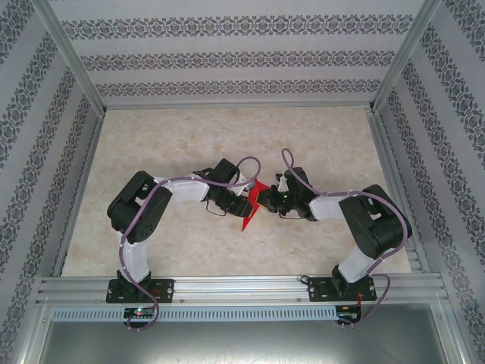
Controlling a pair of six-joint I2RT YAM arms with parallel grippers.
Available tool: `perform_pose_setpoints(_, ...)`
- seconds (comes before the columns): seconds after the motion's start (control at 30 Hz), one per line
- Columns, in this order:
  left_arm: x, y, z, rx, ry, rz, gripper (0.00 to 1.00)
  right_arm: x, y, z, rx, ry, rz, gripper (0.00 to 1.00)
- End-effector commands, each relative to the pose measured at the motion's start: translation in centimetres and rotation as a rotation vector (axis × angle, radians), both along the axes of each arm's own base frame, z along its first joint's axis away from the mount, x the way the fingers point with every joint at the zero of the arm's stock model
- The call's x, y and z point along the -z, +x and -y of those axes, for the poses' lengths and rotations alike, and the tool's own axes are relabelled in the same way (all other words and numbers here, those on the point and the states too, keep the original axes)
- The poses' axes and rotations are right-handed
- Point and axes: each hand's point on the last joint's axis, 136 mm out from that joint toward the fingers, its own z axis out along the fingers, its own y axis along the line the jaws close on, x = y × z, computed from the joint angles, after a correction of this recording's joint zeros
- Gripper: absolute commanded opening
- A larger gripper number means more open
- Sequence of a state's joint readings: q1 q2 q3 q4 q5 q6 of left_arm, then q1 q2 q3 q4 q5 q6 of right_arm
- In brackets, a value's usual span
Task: Fold a paper plane with a square sheet of paper (pick it up from the middle)
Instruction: Fold the wing for the fifth time at the center of the table.
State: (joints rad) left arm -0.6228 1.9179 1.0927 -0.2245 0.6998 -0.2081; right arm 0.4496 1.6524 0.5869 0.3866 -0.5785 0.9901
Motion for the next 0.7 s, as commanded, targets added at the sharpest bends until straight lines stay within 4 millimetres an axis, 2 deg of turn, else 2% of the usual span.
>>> perform_pose_setpoints(0.0, 0.2, -0.7, 0.2, 0.041, 0.002, 0.005, 0.19, -0.3, 0.2, -1.1, -0.031, 0.016, 0.007, 0.12)
perform_pose_setpoints(0.37, -0.5, -0.9, 0.5, 0.045, -0.019, 0.0, 0.21, 2.9, -0.1, -0.1, -0.038, -0.085, -0.061, 0.1)
perform_pose_setpoints(0.67, -1.9, -1.0, 0.5, 0.021, -0.045, -0.005, 0.23, 4.3, -0.9, 1.1, -0.056, -0.203, -0.098, 0.09)
